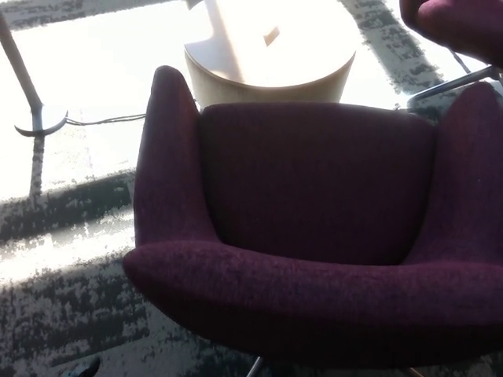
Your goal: The robot stands in front of a sofa and uses its left hand to push the left side of the sofa
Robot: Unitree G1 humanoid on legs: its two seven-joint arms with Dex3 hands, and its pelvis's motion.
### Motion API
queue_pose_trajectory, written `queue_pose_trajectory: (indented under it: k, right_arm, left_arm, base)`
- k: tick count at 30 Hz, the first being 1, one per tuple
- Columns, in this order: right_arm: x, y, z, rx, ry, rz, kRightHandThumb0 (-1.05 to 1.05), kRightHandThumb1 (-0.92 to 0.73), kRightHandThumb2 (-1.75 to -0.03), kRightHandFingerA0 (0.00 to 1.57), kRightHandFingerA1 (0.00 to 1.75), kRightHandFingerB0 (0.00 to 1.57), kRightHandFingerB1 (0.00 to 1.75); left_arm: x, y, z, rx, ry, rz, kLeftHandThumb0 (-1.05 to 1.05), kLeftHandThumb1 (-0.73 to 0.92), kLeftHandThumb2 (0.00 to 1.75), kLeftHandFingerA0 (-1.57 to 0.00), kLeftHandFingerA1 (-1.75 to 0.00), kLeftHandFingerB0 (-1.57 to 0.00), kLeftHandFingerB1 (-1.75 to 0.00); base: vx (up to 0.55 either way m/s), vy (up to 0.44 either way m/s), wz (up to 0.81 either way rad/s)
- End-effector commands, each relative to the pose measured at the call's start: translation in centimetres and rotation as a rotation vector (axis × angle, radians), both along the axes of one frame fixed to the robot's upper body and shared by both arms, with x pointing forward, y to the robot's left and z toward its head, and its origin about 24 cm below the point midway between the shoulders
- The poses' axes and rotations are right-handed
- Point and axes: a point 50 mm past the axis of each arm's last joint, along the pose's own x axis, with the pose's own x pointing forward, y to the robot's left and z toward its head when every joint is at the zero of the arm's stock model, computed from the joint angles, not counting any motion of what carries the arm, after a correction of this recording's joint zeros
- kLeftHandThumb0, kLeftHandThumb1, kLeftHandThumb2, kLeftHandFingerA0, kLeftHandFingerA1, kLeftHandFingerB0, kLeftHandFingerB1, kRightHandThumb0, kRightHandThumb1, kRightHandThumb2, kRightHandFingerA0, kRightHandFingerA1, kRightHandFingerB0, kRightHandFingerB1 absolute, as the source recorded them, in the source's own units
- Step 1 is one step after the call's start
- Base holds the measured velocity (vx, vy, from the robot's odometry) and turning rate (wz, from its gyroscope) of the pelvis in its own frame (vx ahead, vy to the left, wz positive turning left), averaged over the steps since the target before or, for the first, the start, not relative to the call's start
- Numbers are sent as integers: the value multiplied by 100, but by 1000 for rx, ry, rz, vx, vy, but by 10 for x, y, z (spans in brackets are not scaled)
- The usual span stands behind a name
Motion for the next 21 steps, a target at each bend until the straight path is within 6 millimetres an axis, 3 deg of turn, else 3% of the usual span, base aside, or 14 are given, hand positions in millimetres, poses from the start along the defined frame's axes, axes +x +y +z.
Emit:
queue_pose_trajectory:
  k: [1,3,4,5,6,13,20,21]
  right_arm:
    - [-7,-2,-2,-6,32,-2,-47,-66,-60,78,74,72,46]
    - [-8,-2,-2,2,32,1,-46,-66,-60,79,74,71,46]
    - [-8,-2,-3,-2,36,5,-48,-66,-60,78,75,72,46]
    - [-7,-1,-3,-12,41,10,-48,-66,-60,78,75,72,46]
    - [-8,0,-4,-9,50,3,-47,-66,-60,78,73,72,46]
    - [-6,1,-3,-7,42,13,-47,-65,-60,78,74,70,46]
    - [-2,1,-2,5,37,1,-46,-65,-60,79,70,71,46]
    - [-2,1,-2,4,34,9,-47,-66,-60,79,74,72,46]
  left_arm:
    - [-7,3,1,-6,-28,1,-89,86,124,0,-21,0,-14]
    - [-12,3,-2,-15,-6,5,-88,83,123,0,-19,0,-14]
    - [-21,5,-8,-15,45,20,-89,92,83,0,-12,0,-16]
    - [-32,8,-14,-10,106,39,-89,92,83,0,-12,0,-16]
    - [-38,9,-16,2,115,38,-89,81,123,0,-16,0,-14]
    - [-51,11,-23,68,190,29,-93,86,125,0,-19,0,-12]
    - [-48,11,-24,93,194,26,-94,88,126,0,-18,0,-11]
    - [-49,12,-24,94,194,33,-94,86,124,-6,-24,-7,-14]
  base:
    - [0,0,0]
    - [0,0,0]
    - [0,0,0]
    - [0,0,0]
    - [0,0,0]
    - [0,0,0]
    - [0,0,0]
    - [0,0,0]
